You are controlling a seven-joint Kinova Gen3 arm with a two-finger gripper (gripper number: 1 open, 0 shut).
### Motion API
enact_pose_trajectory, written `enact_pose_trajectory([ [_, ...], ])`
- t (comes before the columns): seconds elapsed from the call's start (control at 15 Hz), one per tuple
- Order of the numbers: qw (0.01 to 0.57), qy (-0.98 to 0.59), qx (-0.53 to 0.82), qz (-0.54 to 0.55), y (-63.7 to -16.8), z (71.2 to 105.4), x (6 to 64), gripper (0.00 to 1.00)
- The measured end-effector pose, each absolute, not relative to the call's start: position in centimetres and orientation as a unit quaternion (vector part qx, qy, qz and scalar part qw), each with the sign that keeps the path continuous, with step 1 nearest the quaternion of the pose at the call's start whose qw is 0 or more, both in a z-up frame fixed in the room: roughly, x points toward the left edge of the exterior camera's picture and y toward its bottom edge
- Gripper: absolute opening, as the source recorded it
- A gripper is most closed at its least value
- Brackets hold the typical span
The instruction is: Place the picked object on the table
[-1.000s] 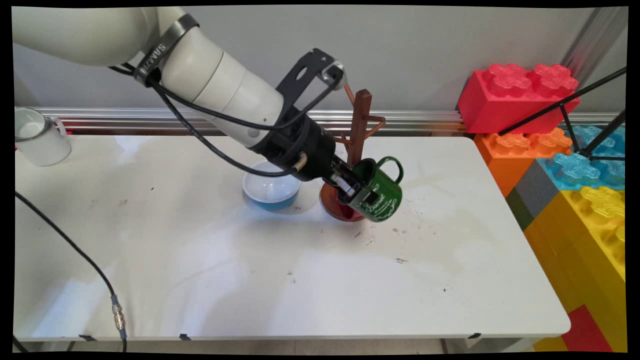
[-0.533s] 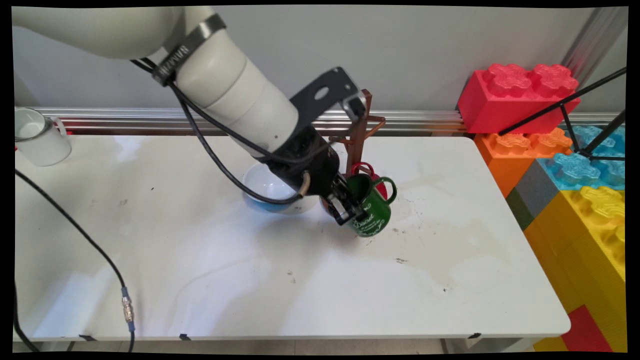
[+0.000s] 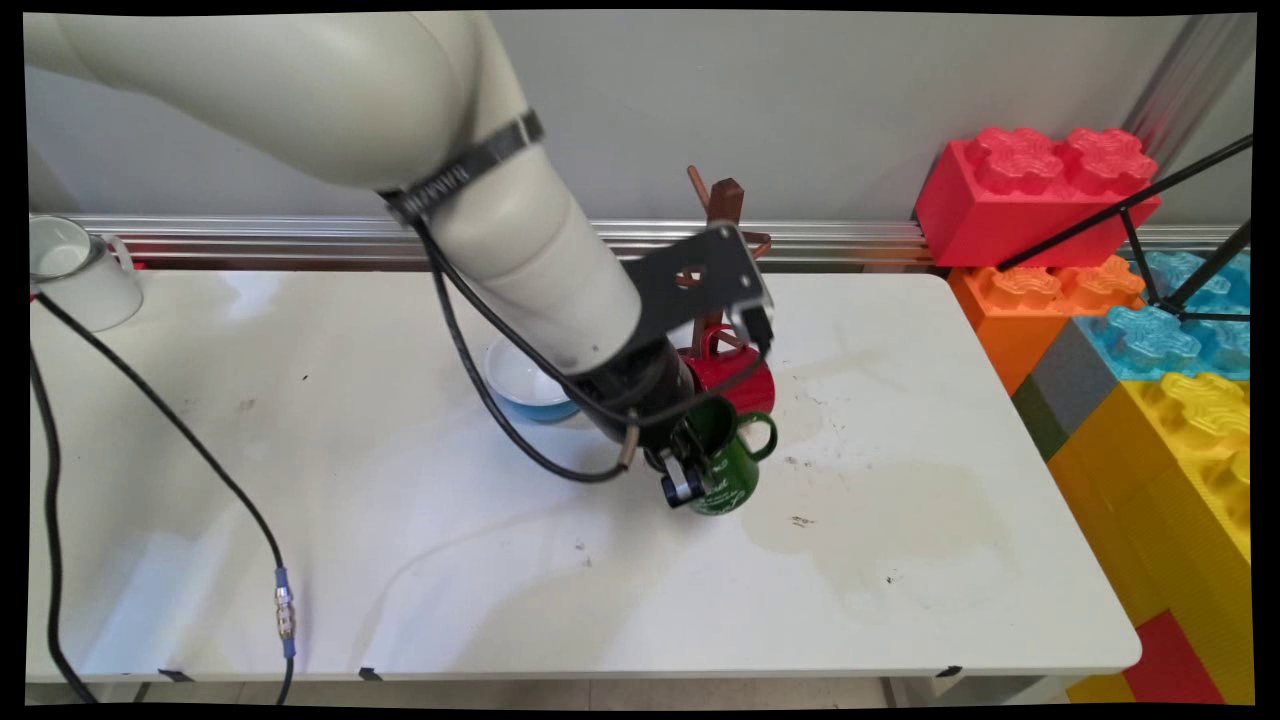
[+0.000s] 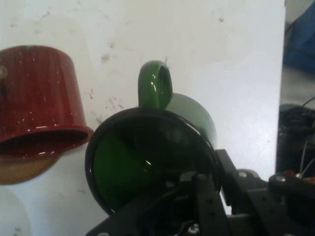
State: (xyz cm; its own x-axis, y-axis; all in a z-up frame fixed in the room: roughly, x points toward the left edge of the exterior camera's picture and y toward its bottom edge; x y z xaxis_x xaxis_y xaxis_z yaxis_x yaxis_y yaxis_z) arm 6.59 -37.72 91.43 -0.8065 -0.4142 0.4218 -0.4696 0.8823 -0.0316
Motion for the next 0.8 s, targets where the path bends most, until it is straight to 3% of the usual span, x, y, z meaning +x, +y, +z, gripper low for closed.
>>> enact_pose_trajectory([
  [0.8, 0.127, -0.966, 0.208, 0.082, -39.0, 85.4, 2.3, 0.0],
])
